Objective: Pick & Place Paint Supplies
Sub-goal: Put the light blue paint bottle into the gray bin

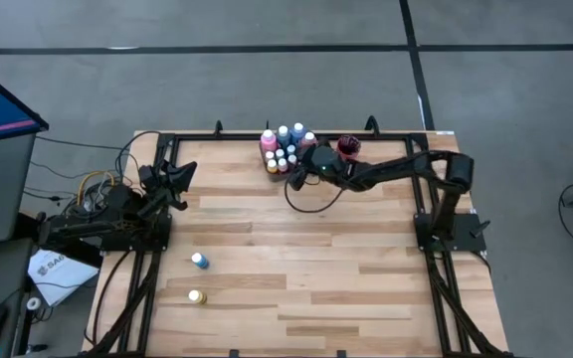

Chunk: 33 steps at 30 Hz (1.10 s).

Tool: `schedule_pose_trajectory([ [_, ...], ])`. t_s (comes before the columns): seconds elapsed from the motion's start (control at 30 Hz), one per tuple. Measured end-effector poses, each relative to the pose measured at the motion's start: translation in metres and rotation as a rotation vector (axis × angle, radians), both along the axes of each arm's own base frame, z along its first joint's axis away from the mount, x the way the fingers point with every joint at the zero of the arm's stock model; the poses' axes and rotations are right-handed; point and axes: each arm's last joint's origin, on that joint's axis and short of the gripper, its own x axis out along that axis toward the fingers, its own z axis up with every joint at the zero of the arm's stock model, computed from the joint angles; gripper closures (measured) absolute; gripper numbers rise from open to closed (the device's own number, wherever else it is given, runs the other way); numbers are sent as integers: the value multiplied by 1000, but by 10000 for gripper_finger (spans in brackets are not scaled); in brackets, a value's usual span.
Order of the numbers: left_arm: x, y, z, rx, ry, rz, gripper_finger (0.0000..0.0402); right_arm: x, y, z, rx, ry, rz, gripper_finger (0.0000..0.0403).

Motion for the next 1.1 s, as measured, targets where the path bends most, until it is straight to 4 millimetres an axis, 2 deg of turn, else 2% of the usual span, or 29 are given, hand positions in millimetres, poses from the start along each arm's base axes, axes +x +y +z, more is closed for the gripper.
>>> schedule_pose_trajectory([
  [0.17,0,0,0,0,0,0,400,-14,3,44,-48,-35,10,165],
  [0.3,0,0,0,0,0,0,400,-24,17,76,-72,-117,42,165],
  [0.4,0,0,0,0,0,0,400,-22,36,89,-83,-179,106,165],
  [0.5,0,0,0,0,0,0,400,-13,57,89,-82,-212,211,165],
  [0.67,0,0,0,0,0,0,400,22,95,80,-58,-195,350,165],
  [0.93,0,0,0,0,0,0,400,103,154,71,-29,-255,586,165],
  [1.1,0,0,0,0,0,0,400,149,181,65,-20,-297,682,165],
])
